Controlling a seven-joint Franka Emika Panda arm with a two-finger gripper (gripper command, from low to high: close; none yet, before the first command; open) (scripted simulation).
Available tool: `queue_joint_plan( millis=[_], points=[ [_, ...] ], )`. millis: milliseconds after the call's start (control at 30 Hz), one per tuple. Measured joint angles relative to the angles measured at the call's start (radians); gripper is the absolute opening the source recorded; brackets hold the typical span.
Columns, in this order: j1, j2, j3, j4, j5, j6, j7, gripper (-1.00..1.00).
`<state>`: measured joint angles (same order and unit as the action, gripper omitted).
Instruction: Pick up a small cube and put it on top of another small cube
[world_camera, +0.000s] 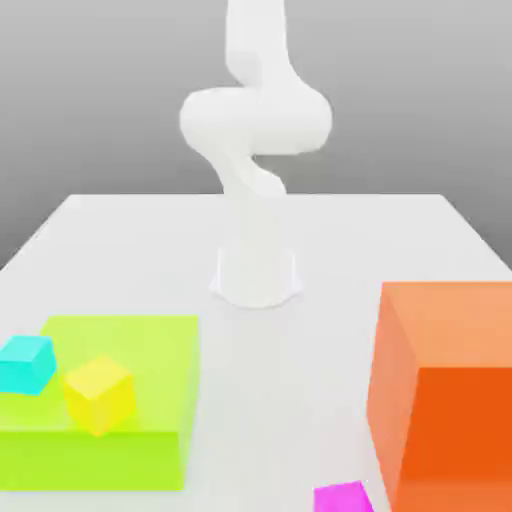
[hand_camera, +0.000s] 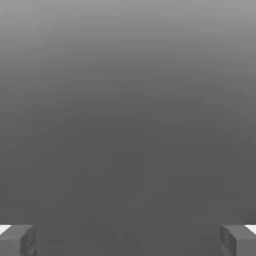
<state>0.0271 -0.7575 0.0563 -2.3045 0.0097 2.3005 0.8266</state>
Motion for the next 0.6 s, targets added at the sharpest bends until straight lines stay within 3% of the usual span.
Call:
queue_joint_plan(
  millis=[333, 600],
  points=[
    [0.11, 0.327, 0.366, -0.088, -0.008, 0.118, 0.287, 0.0],
    [0.179, 0.623, 0.629, -0.176, -0.125, 0.246, 0.609, 0.0]
  ],
)
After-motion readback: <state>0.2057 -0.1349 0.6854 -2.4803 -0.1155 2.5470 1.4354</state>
